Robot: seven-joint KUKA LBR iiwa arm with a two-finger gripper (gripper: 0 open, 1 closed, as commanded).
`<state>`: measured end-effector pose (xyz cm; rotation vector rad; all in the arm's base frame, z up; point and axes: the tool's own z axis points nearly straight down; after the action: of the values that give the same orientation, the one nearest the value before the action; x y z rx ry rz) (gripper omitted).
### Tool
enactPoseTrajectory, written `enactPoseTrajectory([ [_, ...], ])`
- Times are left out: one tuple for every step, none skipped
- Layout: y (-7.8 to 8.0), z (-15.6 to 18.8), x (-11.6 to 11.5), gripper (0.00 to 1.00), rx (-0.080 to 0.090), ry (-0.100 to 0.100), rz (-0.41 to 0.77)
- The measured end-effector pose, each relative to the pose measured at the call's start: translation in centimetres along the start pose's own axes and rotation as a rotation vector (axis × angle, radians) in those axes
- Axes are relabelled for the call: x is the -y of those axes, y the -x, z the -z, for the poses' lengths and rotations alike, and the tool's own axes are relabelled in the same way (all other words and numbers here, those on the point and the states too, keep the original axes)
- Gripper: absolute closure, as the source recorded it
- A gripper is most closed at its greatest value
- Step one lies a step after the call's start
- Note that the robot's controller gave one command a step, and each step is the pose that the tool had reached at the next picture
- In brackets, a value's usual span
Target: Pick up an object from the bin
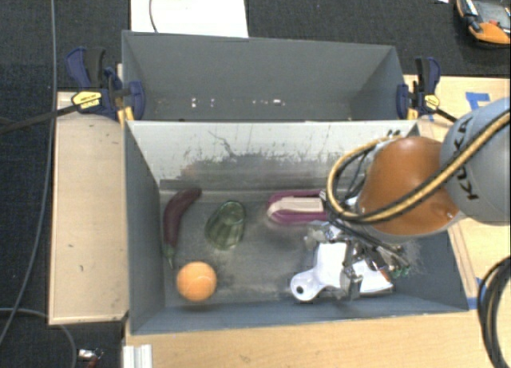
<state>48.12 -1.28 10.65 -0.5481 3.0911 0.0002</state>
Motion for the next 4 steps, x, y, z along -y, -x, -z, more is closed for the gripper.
enactPoseTrajectory([
  [0.5,2.1,0.3,0.0,0.003,0.0,0.033],
  [0.2,-3.4,0.4,0.0,0.012,-0.002,-0.019],
  [0.7,-3.5,0.1,1.0,0.015,-0.004,0.126],
  [0.7,-3.5,0.1,1.0,0.015,-0.003,0.126],
])
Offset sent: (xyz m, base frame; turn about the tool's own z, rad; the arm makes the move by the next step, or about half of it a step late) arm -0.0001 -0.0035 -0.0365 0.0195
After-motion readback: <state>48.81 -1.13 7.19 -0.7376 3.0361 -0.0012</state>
